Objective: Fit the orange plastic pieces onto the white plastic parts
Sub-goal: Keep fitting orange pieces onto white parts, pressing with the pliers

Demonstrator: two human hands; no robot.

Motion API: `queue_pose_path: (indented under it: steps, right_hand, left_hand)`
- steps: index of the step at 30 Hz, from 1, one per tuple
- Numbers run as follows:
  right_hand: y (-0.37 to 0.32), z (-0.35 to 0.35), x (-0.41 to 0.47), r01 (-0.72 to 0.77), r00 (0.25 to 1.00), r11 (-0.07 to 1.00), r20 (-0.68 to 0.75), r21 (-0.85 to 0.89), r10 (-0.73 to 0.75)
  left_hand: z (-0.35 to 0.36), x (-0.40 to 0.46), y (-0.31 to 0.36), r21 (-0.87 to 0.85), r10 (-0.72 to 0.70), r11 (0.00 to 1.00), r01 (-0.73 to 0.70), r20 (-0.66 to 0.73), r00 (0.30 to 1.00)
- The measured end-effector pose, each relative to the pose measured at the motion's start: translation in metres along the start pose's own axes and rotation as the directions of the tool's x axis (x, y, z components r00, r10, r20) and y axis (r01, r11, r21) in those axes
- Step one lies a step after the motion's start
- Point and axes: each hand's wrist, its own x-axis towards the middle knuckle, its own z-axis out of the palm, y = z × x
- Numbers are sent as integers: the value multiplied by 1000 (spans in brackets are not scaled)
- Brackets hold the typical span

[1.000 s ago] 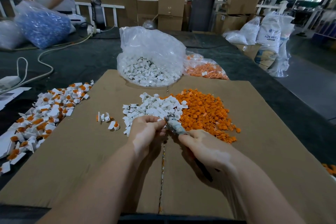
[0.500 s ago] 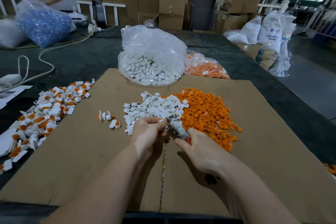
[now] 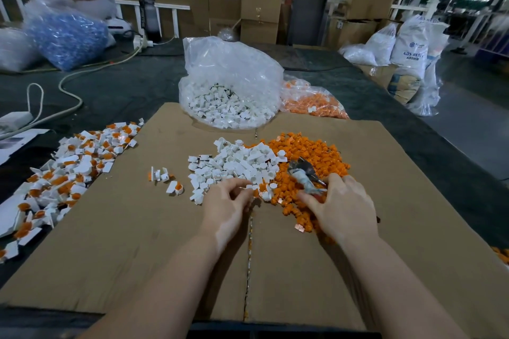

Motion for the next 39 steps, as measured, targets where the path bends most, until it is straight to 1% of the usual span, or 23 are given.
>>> queue_pose_path:
  steps: [2,5,7,8,9,10,12,14,16,18,21,22,24,27,30,34,39]
  right_hand:
    - [4,5,5,-3,1000,997,17,-83,4]
    - [7,10,7,-6,999,978,40,-208,15]
    - [4,10,5,24,999,969,-29,-245,-32]
    - [-1,10,4,70,992,978,-90,-195,-89]
    - [-7,10,2,152,973,984,-159,-94,-166]
    - [-14,12,0,260,942,965,-228,28,-247]
    - [-30,17,-9,442,876,868,-320,227,-362]
    - [-41,23,-17,532,838,782,-332,325,-432]
    - [-45,29,-22,542,834,758,-342,364,-432]
    - [-46,33,-23,529,838,757,-373,384,-397]
    - [-47,36,-22,515,848,744,-383,426,-367]
    - [-47,36,-22,514,849,739,-381,436,-367]
    - [-48,36,-23,510,853,738,-370,443,-367]
    - [-49,36,-25,507,854,753,-361,418,-375]
    - [-48,36,-24,505,853,764,-366,403,-371]
    - [-47,37,-24,493,848,777,-415,390,-330]
    - [-46,41,-24,397,876,850,-420,346,-238]
  left_hand:
    - [0,0,-1,65,38,997,-38,-4,999]
    - [-1,1,-1,107,61,992,-61,5,998]
    - [-1,1,-2,100,58,993,-60,17,998]
    - [-1,1,-2,84,53,995,-55,27,998]
    - [-1,1,-2,73,47,996,-50,36,998]
    - [-1,1,-2,72,48,996,-51,41,998]
    - [-1,1,-1,87,70,993,-74,53,996]
    - [-3,1,0,97,89,991,-96,75,993]
    - [-5,-1,1,98,92,990,-102,107,990]
    - [-7,-3,1,76,74,994,-85,130,989]
    - [-9,-7,3,-17,33,999,-30,172,985]
    - [-9,-8,4,-16,39,999,-37,186,982]
    - [-10,-11,4,44,81,995,-91,208,975]
    - [-8,-13,4,81,113,988,-134,228,967]
    - [-7,-12,3,102,125,983,-151,228,966]
    - [-7,-13,1,76,117,988,-133,180,977]
    - [-7,-13,-1,96,131,984,-149,166,977]
